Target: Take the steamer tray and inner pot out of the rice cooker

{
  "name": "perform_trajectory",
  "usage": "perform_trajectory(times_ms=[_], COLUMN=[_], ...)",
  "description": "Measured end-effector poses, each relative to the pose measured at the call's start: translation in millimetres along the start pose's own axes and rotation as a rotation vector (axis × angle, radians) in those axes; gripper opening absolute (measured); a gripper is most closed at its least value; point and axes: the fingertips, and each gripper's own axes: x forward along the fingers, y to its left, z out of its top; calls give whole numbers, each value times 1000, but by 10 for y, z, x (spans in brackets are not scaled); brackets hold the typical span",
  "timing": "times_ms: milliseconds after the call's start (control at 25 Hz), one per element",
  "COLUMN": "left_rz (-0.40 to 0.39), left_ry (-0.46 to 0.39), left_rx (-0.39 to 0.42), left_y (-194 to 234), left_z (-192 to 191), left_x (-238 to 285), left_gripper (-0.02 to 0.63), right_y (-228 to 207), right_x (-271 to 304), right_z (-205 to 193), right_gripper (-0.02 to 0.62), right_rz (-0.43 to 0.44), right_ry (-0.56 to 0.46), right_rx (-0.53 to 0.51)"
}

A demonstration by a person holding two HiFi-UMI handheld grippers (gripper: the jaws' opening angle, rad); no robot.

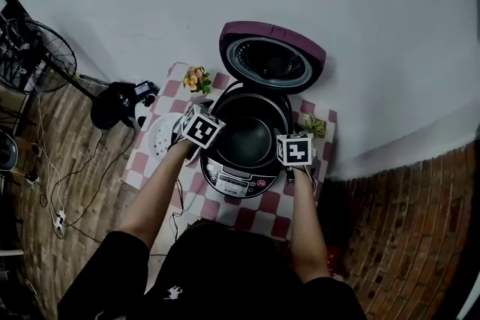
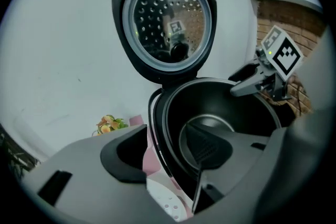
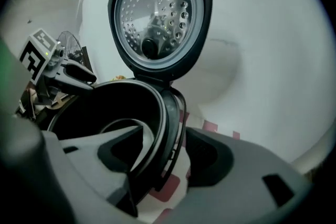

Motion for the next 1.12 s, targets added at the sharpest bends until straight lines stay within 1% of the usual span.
perform_trajectory(times_ms=[160, 360, 400, 480, 520, 560, 680, 840, 1000, 1120], left_rz=[-6, 17, 26, 53, 64, 68, 63, 33, -6, -14], left_ry=[44, 97, 101, 98, 93, 85, 46, 32, 14, -17], left_rx=[110, 242, 262, 305, 325, 338, 332, 297, 249, 223], left_y=[14, 9, 4, 9, 9, 3, -7, 4, -11, 0], left_z=[18, -26, -22, 0, 11, 26, 112, 119, 142, 201], left_x=[181, 387, 406, 412, 404, 388, 299, 229, 140, 50], left_gripper=[245, 239, 234, 198, 196, 195, 185, 171, 125, 109], right_y=[-48, -87, -94, -83, -74, -70, -85, -66, 21, 85], right_x=[62, 156, 180, 200, 196, 181, 102, -44, -160, -255], right_z=[2, 17, 20, 29, 32, 33, 88, 267, 391, 447], right_gripper=[239, 238, 238, 232, 210, 204, 201, 178, 119, 77], right_rz=[-79, -183, -200, -224, -230, -232, -232, -256, -248, -245], right_ry=[59, 142, 152, 168, 171, 171, 157, 107, 68, 40], right_rx=[-79, -210, -236, -280, -290, -289, -263, -279, -299, -309])
